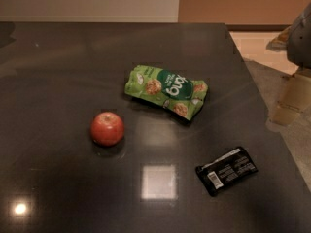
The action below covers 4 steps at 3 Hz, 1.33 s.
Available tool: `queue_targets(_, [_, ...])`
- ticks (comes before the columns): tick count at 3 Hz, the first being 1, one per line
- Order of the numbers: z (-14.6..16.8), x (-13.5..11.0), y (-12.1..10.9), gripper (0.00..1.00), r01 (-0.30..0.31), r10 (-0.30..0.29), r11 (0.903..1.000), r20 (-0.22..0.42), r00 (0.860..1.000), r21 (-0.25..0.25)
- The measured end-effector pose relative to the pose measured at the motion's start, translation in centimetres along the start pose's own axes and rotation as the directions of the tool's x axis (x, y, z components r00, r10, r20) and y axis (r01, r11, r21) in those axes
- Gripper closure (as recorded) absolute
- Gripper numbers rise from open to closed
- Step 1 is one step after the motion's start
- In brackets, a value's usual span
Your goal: Pick rxbar chocolate
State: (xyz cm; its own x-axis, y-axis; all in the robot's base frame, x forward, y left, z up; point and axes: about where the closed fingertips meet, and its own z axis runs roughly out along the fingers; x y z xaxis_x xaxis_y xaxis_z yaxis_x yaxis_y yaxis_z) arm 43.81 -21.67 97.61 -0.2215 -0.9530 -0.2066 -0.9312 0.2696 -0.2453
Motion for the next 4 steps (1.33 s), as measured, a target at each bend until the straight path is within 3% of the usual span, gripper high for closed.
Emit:
queue_targets(1, [0.0,0.0,0.0,0.0,0.0,0.0,1.0,0.0,1.0,0.0])
queue_targets(2, [2.0,-0.4,1.2,0.0,0.094,-0.095,0.9949,-0.019,0.995,-0.036])
queue_targets(3, [4.7,-0.5,2.9,0.0,0.214,-0.216,0.9729,-0.016,0.976,-0.089])
queue_targets(4, [6.8,-0.3,4.3,0.0,0.307,-0.309,0.9414,0.009,0.951,-0.139])
